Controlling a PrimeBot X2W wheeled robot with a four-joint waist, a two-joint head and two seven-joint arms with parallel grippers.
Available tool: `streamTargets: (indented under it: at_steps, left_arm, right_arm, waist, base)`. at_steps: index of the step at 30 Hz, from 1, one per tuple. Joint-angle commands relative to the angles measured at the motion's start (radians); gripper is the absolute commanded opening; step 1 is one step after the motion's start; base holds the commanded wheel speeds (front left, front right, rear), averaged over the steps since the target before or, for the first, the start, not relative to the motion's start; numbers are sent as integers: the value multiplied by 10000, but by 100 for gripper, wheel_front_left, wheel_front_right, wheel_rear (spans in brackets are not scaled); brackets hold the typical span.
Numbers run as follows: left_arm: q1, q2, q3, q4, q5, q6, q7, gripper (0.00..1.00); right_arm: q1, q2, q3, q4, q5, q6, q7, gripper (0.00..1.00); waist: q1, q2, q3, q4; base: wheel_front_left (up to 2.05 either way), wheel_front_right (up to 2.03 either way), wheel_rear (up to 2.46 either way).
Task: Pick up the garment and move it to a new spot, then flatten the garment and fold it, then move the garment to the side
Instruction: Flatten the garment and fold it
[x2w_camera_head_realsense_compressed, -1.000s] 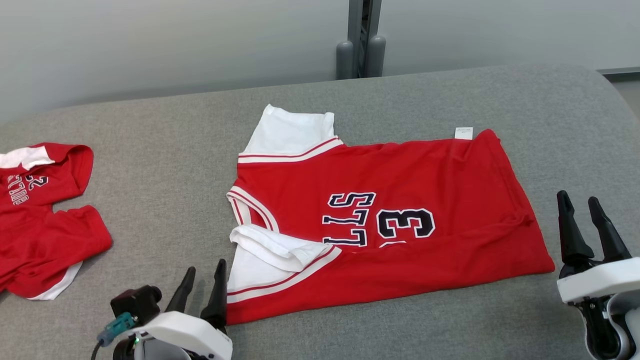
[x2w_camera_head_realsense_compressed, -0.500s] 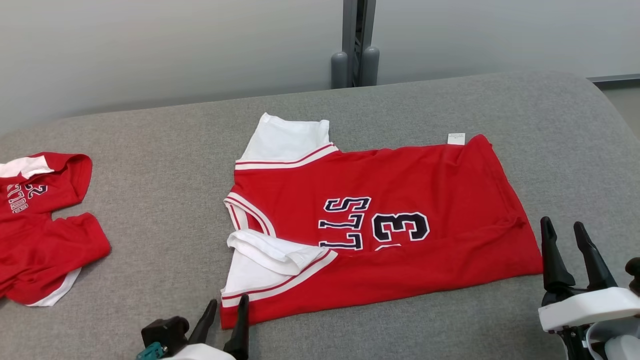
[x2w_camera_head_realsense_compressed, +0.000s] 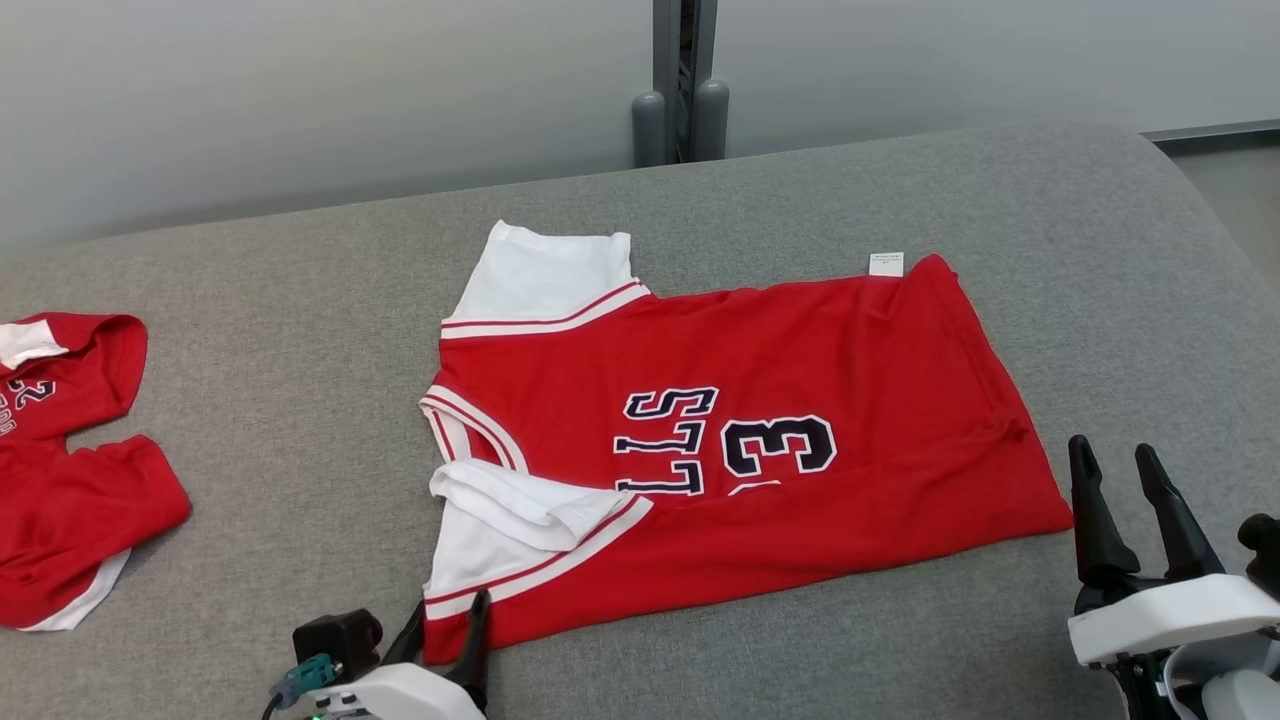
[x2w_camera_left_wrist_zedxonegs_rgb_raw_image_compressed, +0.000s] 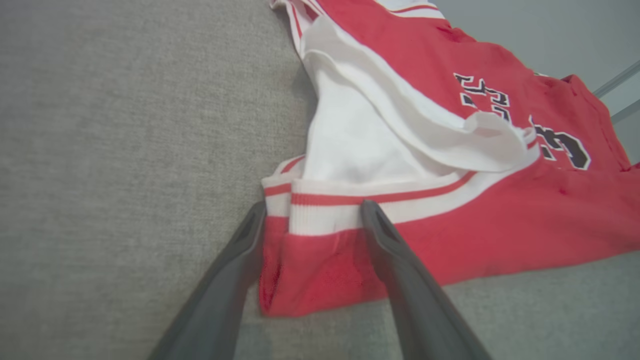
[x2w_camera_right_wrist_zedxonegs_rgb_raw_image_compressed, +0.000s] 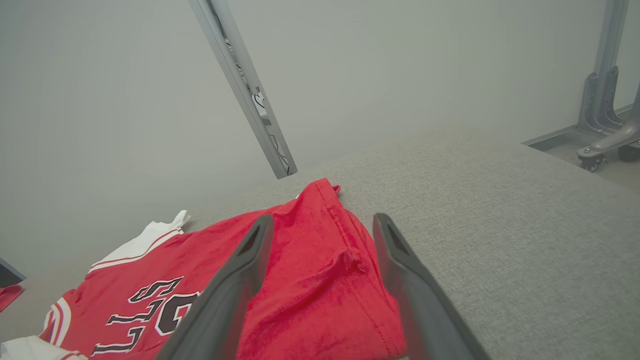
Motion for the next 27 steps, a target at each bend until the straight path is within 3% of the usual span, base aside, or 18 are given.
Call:
streamTargets:
  at_steps: [1, 2, 11, 18, 27]
  left_arm:
    - [-35, -42, -137, 243, 38, -58, 223, 34]
    - [-49, -46, -169, 271, 71, -77, 213, 0]
    - [-379, 251, 58, -410, 492, -113, -479, 0]
    - [-156, 302, 29, -1179, 916, -161, -596, 0]
    - [-116, 423, -275, -1553, 1098, -153, -395, 0]
  right_arm:
    - [46, -63, -21, 14, -82, -4, 20, 100]
    - [47, -58, -52, 56, -96, -4, 35, 100]
    - [-96, 97, -535, 1217, -277, -4, 389, 100]
    - [-661, 602, -1215, 3004, 750, -4, 728, 100]
    - [-1440, 666, -577, 4123, 2427, -4, 775, 100]
  waist:
    - [0, -1, 35, -24]
    - [0, -1, 50, -27]
    - [0, -1, 87, 268]
    - [0, -1, 176, 660]
    - [0, -1, 390, 907]
  base:
    - [0, 0, 0]
    - [0, 0, 0]
    - [0, 0, 0]
    - [0, 0, 0]
    - [0, 0, 0]
